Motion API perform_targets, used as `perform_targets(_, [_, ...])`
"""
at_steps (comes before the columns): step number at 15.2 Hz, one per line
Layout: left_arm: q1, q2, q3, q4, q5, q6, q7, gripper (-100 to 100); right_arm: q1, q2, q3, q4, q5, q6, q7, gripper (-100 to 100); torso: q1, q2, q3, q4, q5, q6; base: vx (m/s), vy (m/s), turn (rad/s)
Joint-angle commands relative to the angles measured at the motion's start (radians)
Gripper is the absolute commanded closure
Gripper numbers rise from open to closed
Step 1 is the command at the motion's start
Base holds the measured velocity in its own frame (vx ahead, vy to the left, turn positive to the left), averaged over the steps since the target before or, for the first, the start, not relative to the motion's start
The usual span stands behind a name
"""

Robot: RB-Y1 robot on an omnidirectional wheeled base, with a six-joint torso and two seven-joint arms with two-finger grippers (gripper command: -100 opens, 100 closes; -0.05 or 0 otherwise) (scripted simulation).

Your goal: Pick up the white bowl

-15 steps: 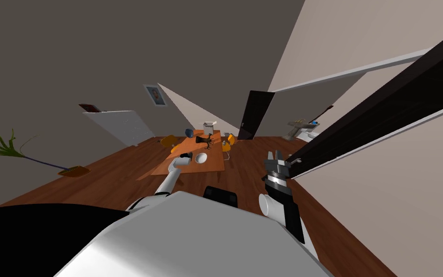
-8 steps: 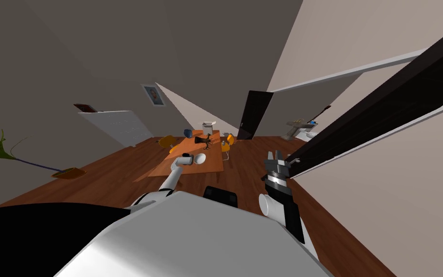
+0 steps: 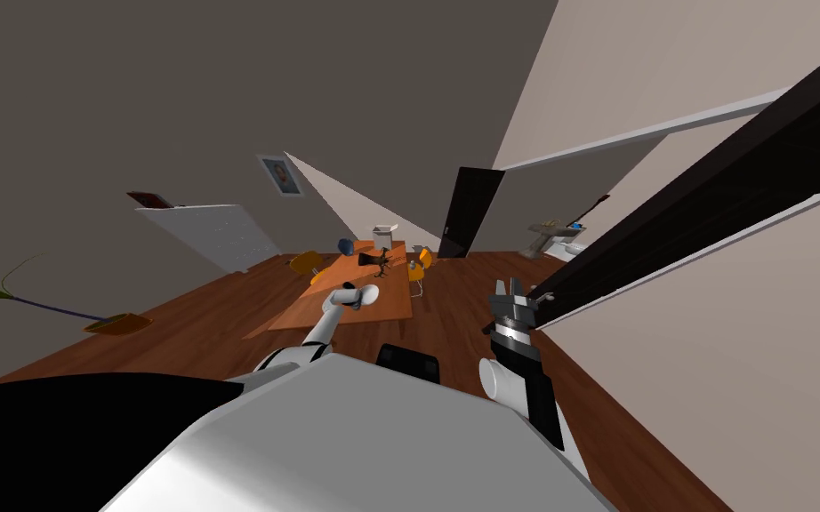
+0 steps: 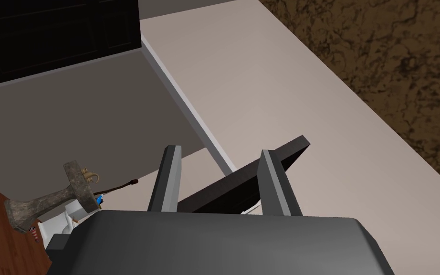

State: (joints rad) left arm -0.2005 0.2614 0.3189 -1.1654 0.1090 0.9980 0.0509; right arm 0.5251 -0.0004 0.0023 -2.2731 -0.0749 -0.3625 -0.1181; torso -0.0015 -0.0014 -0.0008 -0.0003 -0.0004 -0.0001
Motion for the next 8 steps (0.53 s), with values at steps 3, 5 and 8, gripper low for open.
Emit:
perform_targets(3, [-0.025, -0.008, -0.006, 0.038, 0.018, 0.058, 0.012, -100, 0.000, 0.000, 0.000, 0.000, 0.000, 0.000, 0.000, 0, 0.000, 0.000, 0.000, 0.000, 0.000, 0.000, 0.021, -0.011, -0.010])
perform_targets(5, [-0.039, -0.014, -0.010, 0.057, 0.029, 0.087, 0.018, -100, 0.000, 0.000, 0.000, 0.000, 0.000, 0.000, 0.000, 0, 0.000, 0.000, 0.000, 0.000, 0.000, 0.000, 0.019, -0.013, -0.007])
perform_targets(8, [-0.031, -0.020, -0.015, 0.080, 0.028, 0.055, 0.018, -100, 0.000, 0.000, 0.000, 0.000, 0.000, 0.000, 0.000, 0, 0.000, 0.001, 0.000, 0.000, 0.000, 0.000, 0.018, -0.003, 0.000])
